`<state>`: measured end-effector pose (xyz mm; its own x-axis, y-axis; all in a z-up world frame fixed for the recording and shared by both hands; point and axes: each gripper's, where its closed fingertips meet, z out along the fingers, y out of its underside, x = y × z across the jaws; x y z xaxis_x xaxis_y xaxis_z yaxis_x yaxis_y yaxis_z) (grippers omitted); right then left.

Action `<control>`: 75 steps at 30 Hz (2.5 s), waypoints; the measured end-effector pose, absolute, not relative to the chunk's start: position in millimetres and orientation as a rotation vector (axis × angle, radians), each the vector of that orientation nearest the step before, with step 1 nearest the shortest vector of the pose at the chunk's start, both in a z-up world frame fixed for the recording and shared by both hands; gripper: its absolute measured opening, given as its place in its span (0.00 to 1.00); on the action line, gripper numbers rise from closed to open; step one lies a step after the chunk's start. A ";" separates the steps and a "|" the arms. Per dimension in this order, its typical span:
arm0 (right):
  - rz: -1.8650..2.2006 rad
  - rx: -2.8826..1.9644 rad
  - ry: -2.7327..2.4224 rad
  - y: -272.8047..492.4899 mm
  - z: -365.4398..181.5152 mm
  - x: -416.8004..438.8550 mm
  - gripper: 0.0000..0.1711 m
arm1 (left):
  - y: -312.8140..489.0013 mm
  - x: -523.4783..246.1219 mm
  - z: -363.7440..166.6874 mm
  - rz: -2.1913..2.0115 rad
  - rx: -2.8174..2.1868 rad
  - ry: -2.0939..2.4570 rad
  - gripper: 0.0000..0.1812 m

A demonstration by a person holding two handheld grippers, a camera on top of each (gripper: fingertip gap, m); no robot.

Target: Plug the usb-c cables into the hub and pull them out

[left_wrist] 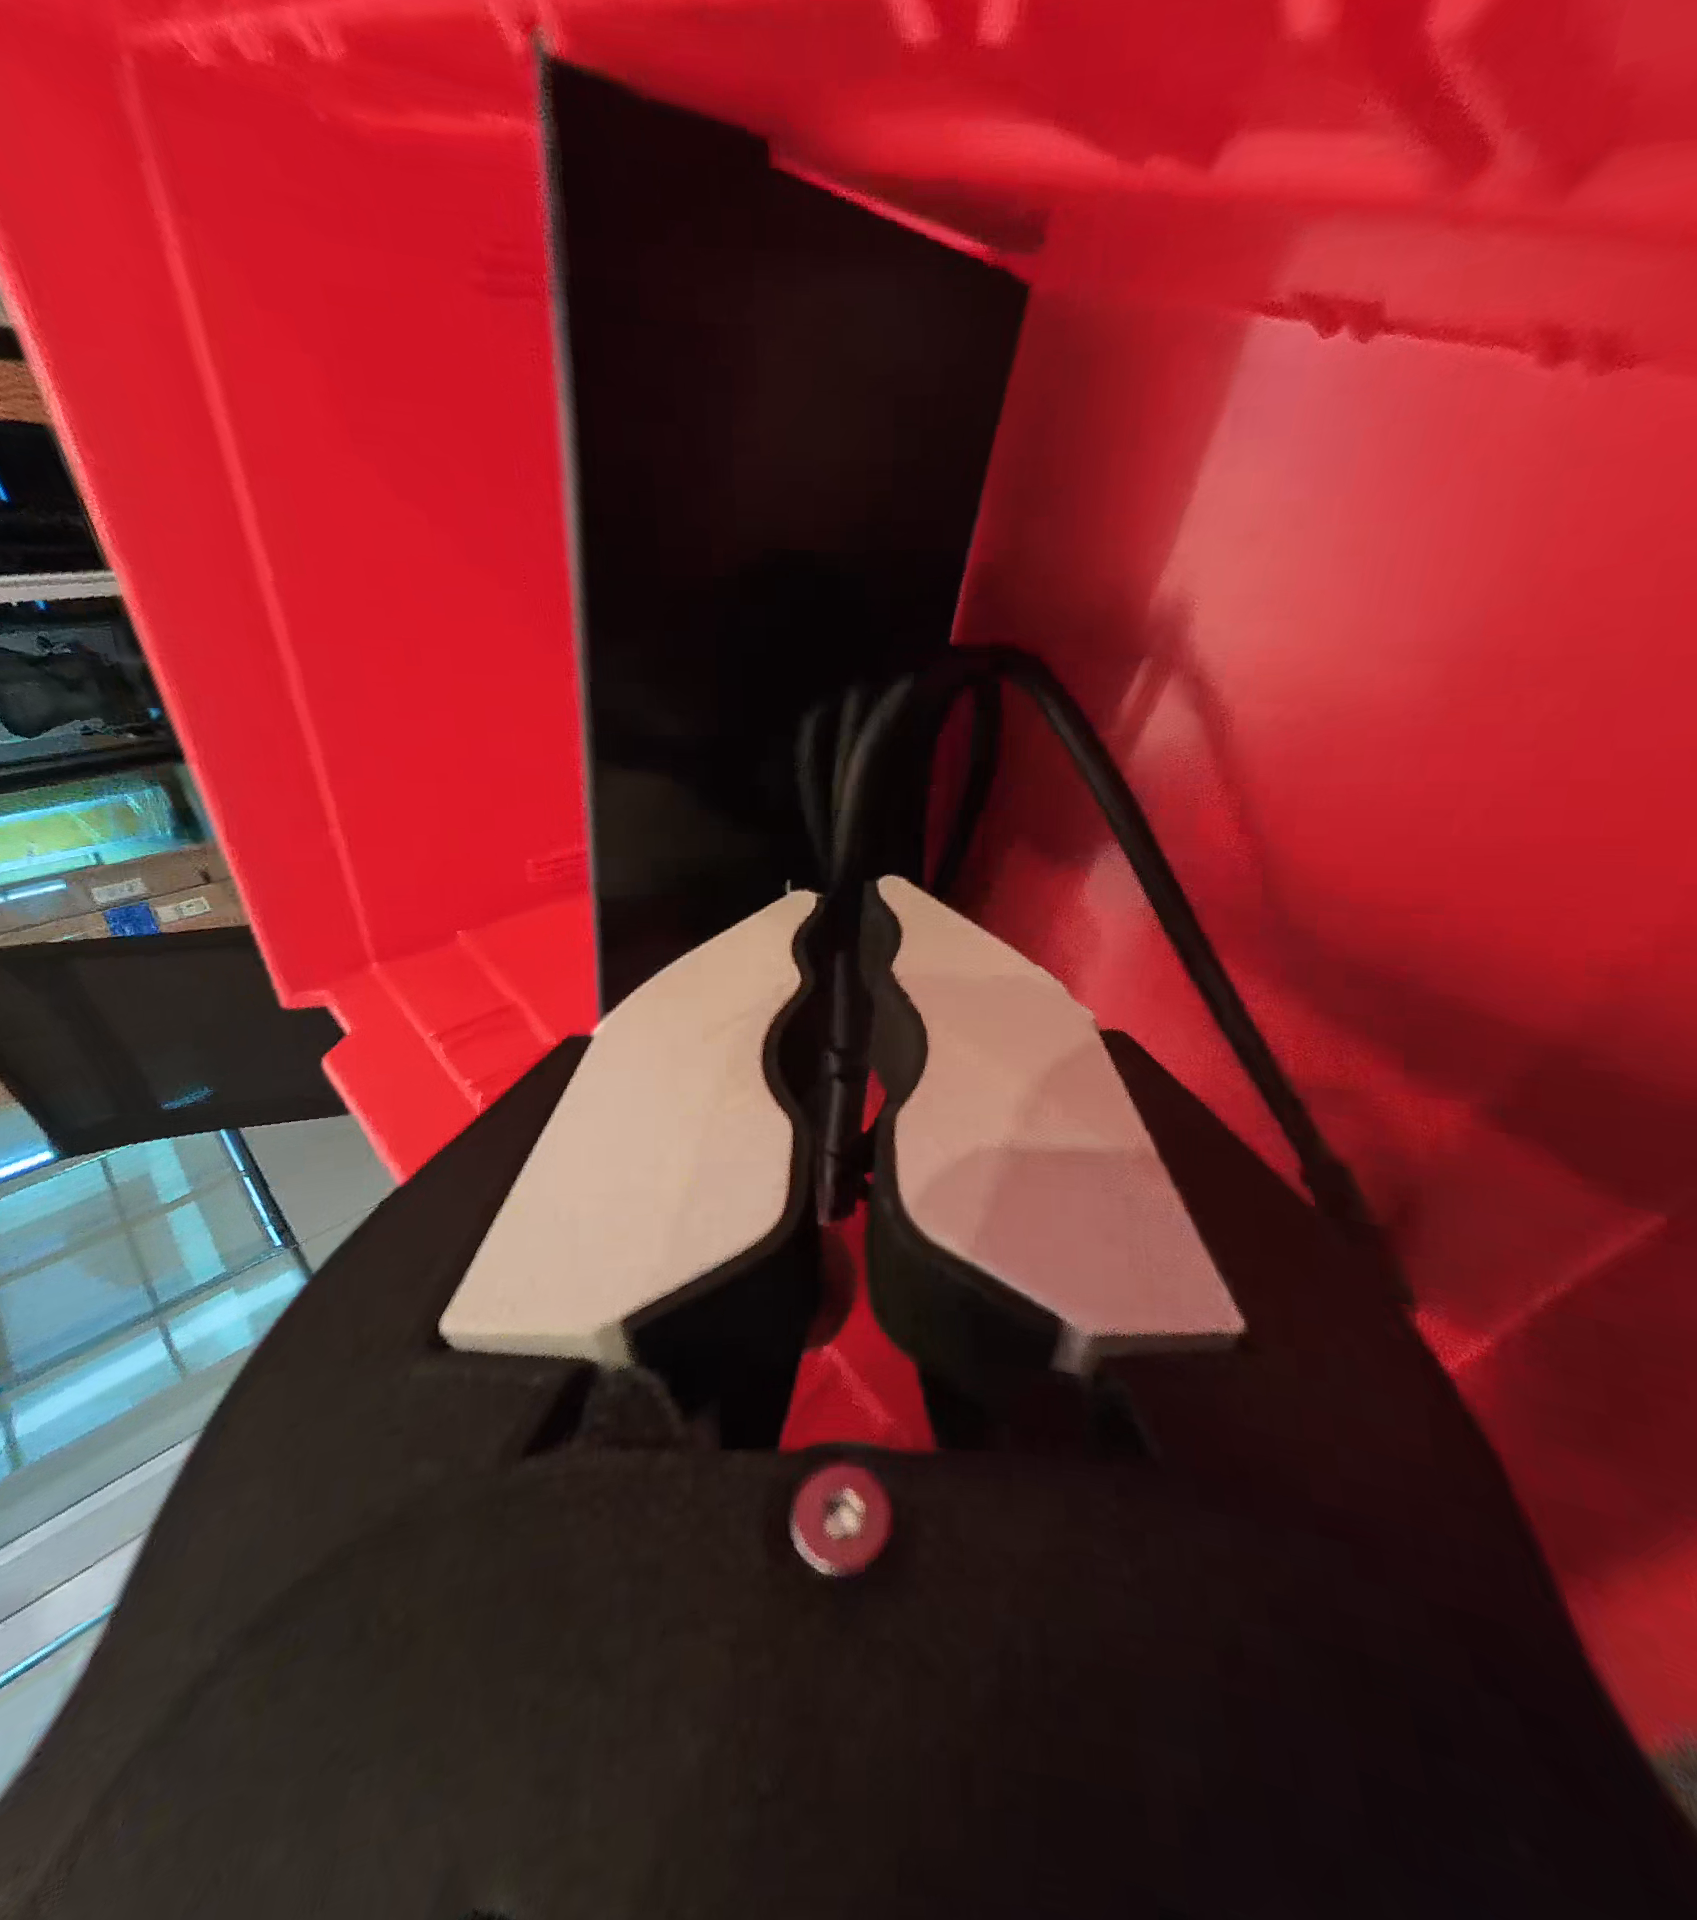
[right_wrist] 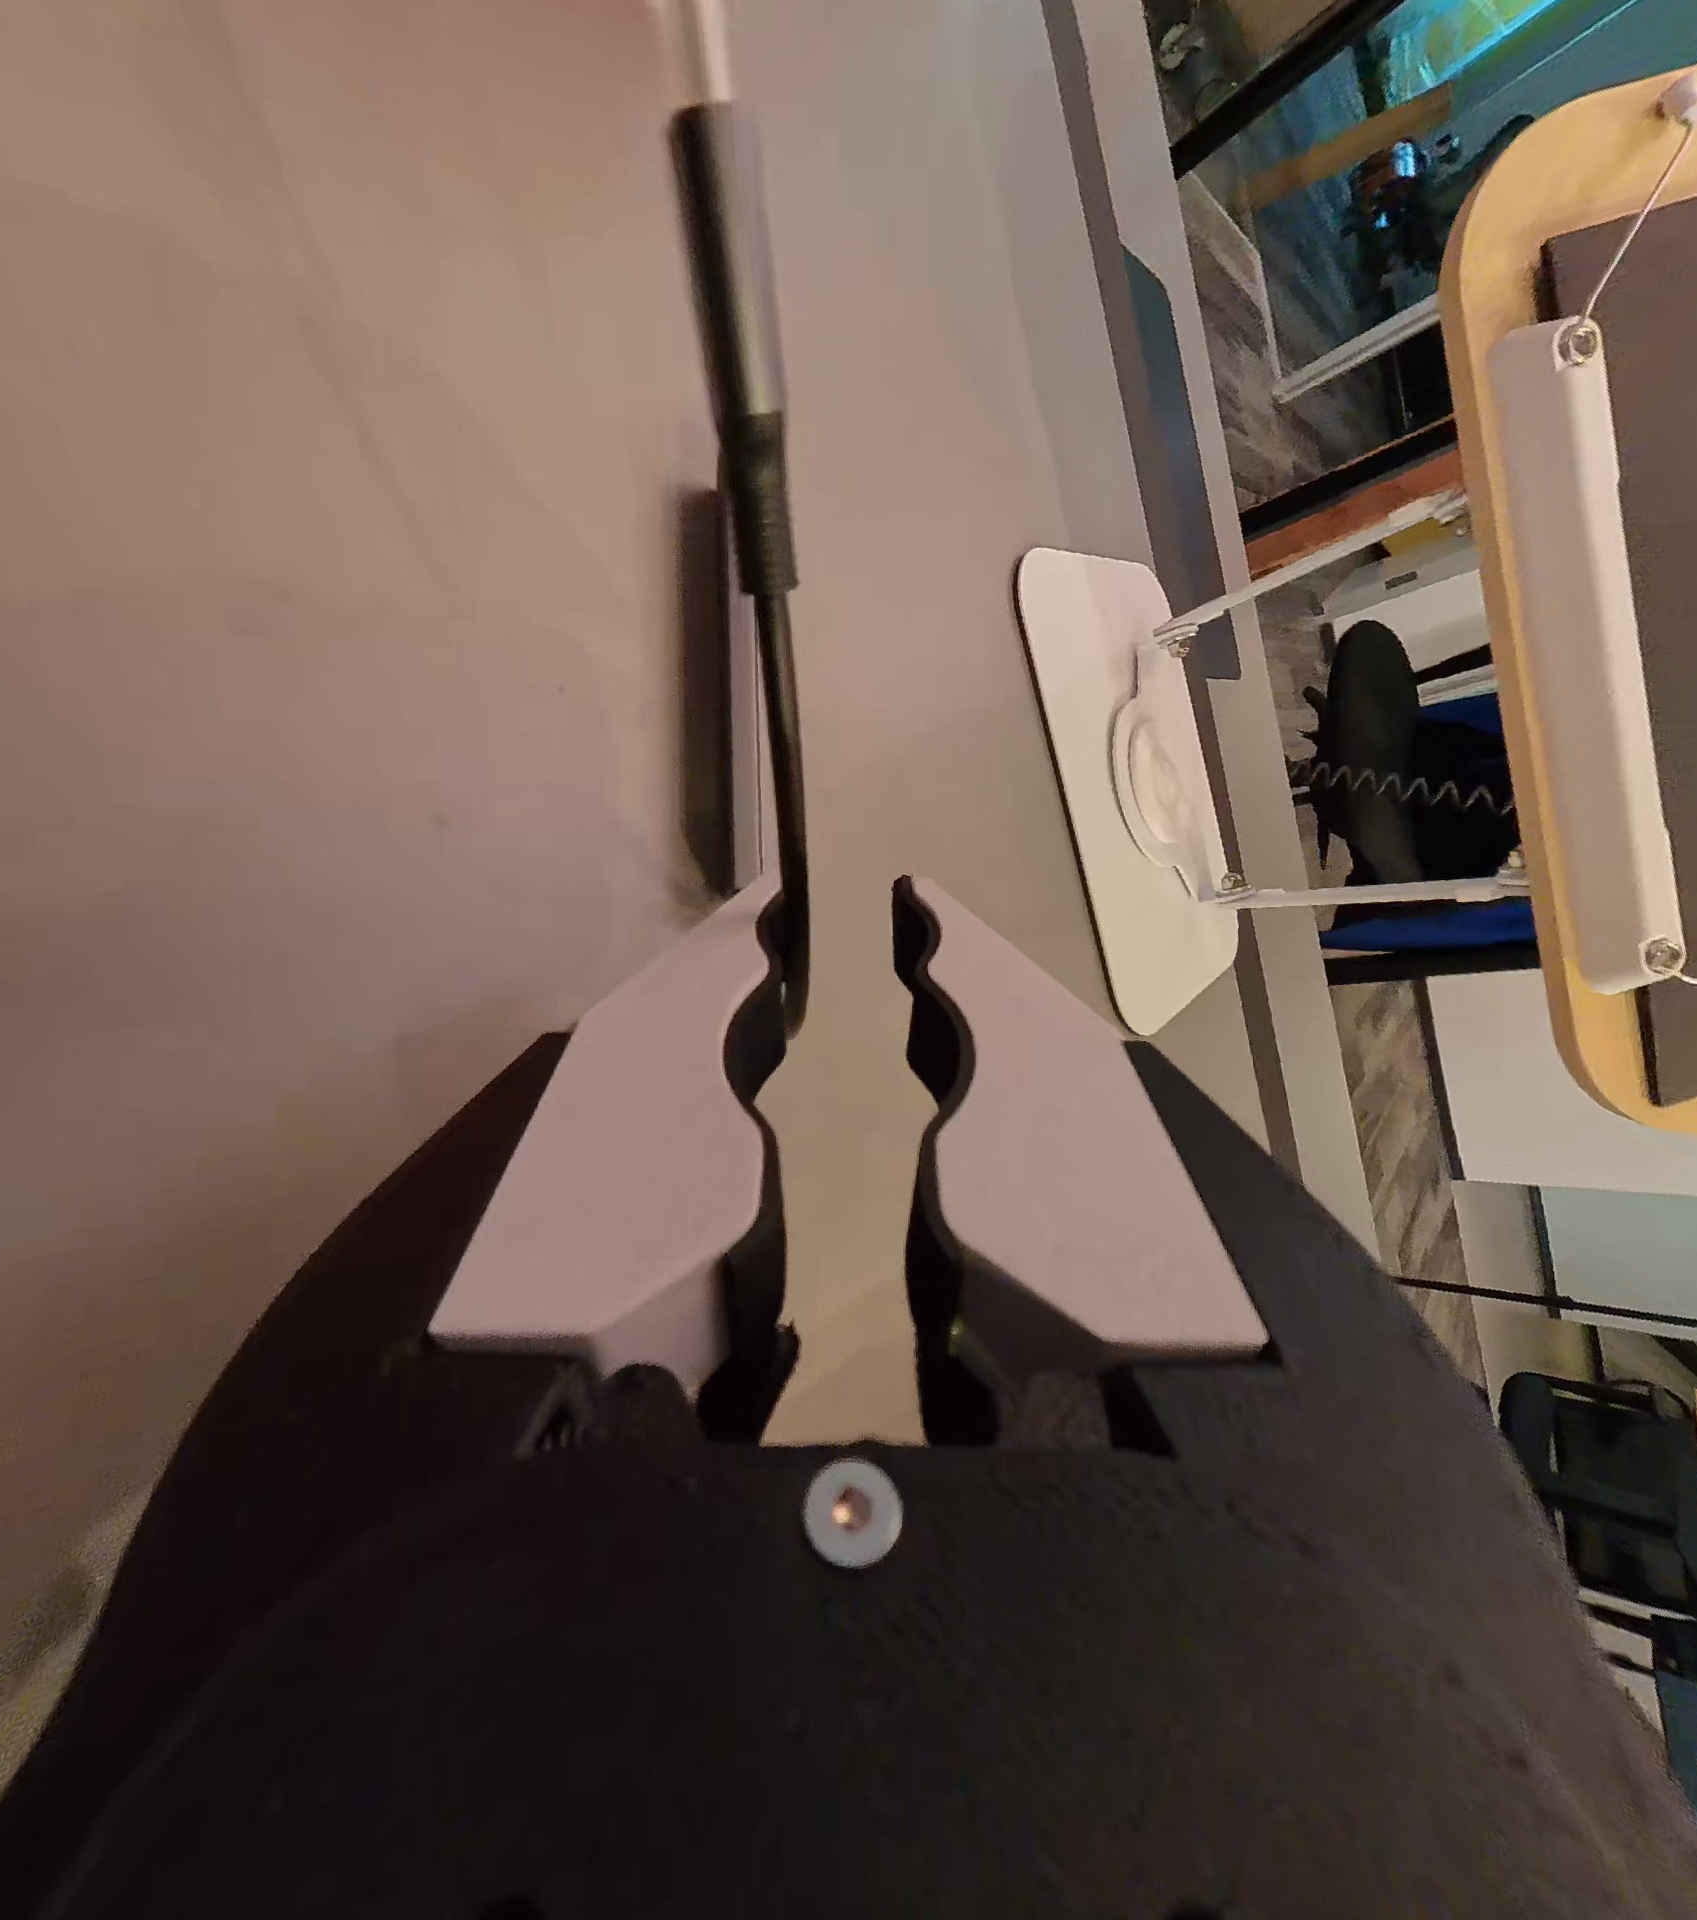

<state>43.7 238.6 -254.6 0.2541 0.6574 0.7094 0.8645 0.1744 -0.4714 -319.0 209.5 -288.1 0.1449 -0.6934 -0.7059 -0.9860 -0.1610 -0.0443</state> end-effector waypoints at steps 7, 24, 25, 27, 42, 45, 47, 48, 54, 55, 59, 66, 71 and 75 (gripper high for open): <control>-0.228 -1.558 -1.620 216.0 -257.3 53.7 0.17 | 201.7 -320.7 -224.6 0.614 -1.880 1.392 0.02; -0.338 -1.946 -1.589 207.8 -259.2 119.8 0.26 | 187.8 -205.0 -117.2 0.140 -1.659 1.165 0.02; -0.299 -1.927 -1.551 208.1 -250.0 114.5 0.24 | 186.3 -193.2 -111.1 0.082 -1.643 1.144 0.02; -0.164 -1.868 -1.517 201.6 -232.9 94.7 0.24 | 182.3 -169.2 -102.3 -0.049 -1.625 1.115 0.02; 0.707 -1.464 -1.300 156.0 -153.3 -56.6 0.23 | 158.8 -51.4 -89.3 -0.831 -1.462 0.915 0.02; 0.767 -1.463 -1.287 154.5 -157.0 -68.9 0.14 | 156.7 -48.8 -90.6 -0.904 -1.441 0.877 0.02; 0.780 -1.465 -1.279 155.6 -159.6 -72.3 0.12 | 158.5 -49.9 -93.1 -0.931 -1.449 0.847 0.02; 0.774 -1.474 -1.276 157.5 -161.4 -71.8 0.07 | 160.0 -51.0 -95.0 -0.925 -1.456 0.843 0.02; 0.764 -1.536 -1.298 166.5 -169.2 -61.6 0.04 | 165.9 -58.1 -105.8 -0.830 -1.511 0.906 0.08; 0.749 -1.545 -1.307 169.2 -170.5 -59.2 0.04 | 167.1 -61.1 -106.6 -0.800 -1.514 0.918 0.12; 0.721 -1.573 -1.334 178.8 -173.5 -50.4 0.03 | 165.0 -73.9 -111.1 -0.723 -1.545 0.990 0.18; 0.384 -1.582 -1.377 211.7 -177.8 -30.0 0.03 | 150.2 -87.3 -128.5 -0.619 -1.644 1.161 0.18; 0.083 -1.504 -1.387 218.9 -167.6 -26.7 0.03 | 149.7 -71.0 -154.5 -0.579 -1.758 1.127 0.24; -0.077 -1.432 -1.386 216.9 -157.1 -28.5 0.03 | 151.8 -61.8 -179.7 -0.473 -1.857 1.140 0.23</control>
